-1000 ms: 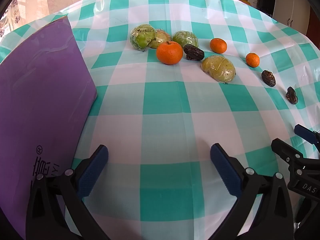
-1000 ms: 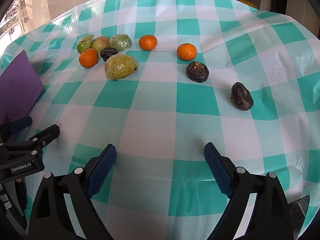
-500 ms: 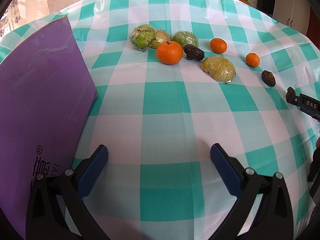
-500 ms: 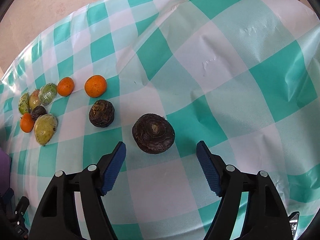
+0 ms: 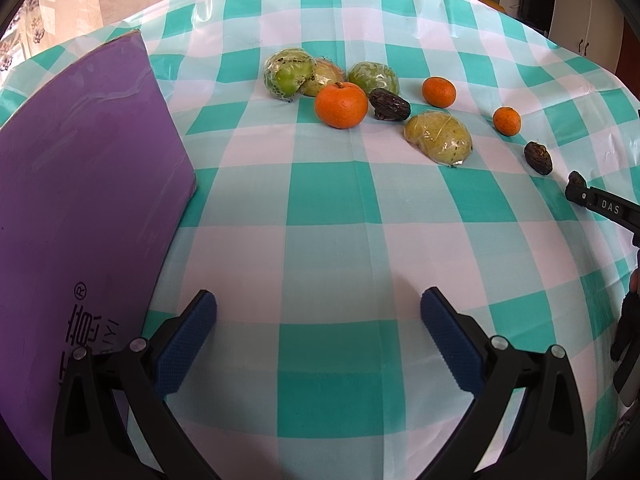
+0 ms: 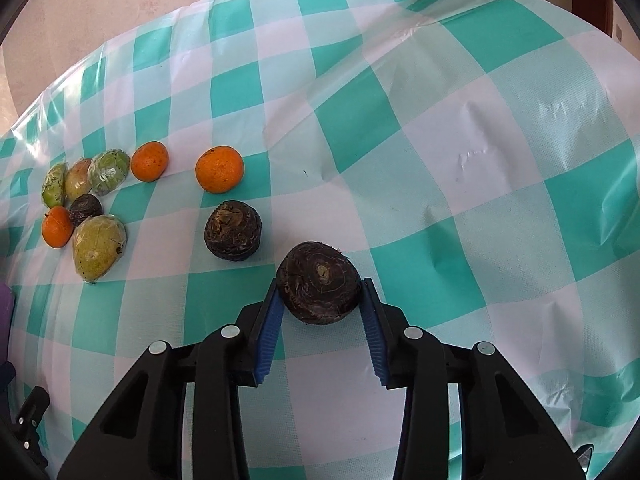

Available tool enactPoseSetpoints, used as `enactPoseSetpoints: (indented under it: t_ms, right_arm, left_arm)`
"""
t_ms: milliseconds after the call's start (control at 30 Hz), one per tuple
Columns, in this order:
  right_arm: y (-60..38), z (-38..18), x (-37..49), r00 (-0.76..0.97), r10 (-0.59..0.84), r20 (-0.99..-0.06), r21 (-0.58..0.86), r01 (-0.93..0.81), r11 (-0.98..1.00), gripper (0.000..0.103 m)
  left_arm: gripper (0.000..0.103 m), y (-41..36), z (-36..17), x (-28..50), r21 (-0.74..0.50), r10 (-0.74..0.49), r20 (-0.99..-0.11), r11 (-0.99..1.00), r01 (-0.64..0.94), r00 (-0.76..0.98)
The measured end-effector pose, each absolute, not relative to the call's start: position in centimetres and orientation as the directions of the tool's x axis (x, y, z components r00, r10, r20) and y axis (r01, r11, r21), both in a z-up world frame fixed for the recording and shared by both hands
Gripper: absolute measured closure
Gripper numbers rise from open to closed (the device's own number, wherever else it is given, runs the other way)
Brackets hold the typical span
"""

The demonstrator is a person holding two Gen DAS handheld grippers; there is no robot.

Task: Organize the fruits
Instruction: 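Grasp the bagged yellow pomelo with the left gripper while the right holds the brown fruit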

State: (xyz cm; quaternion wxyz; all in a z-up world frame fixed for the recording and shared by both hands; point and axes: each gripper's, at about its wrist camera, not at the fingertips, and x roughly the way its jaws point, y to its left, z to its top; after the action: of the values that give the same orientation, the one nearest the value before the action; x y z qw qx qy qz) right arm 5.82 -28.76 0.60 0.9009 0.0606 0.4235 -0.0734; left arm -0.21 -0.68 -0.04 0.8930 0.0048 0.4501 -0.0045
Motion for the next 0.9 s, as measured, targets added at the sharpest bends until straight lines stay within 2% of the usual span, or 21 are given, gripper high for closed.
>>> enactPoseSetpoints:
  t_ms: [333,667,767,833,867,900]
  right_arm:
    - [-29.2,0.6,5.5,0.643,-0.042,-0.764,0.099,0.181,0.978,0.065]
    - [-29.1,0.5,5.4,0.643,-0.043,-0.765,0.099,0.182,0.978,0.064]
    - [-29.1,0.6,5.4,0.642,-0.046,-0.766,0.092,0.181,0.979,0.064]
    - [-29.0,0.6,5.4,0.641,-0.048,-0.766,0.088,0.180,0.980,0.064]
    - [-29.0,0.6,5.4,0.640,-0.049,-0.767,0.087,0.180,0.980,0.064]
    - [-29.0,0.6,5.4,0.640,-0.050,-0.767,0.085,0.179,0.980,0.064]
  left_arm:
    - [0.002,-6.4,0.3,3.7,-0.040,-0.112,-0.811,0.990,0.136,0.575]
    - [0.003,-9.8,1.4,9.6,0.012,-0.088,-0.770,0.988,0.152,0.632]
    - [0.009,-10.9,1.5,11.1,0.031,-0.088,-0.766,0.984,0.173,0.637]
    - [0.019,-11.5,1.1,12.1,0.056,-0.065,-0.779,0.984,0.172,0.624]
    - [0.028,-11.6,0.8,12.7,0.059,-0.058,-0.792,0.984,0.170,0.608]
    - [0.030,-11.5,0.7,13.0,0.043,-0.068,-0.799,0.985,0.169,0.598]
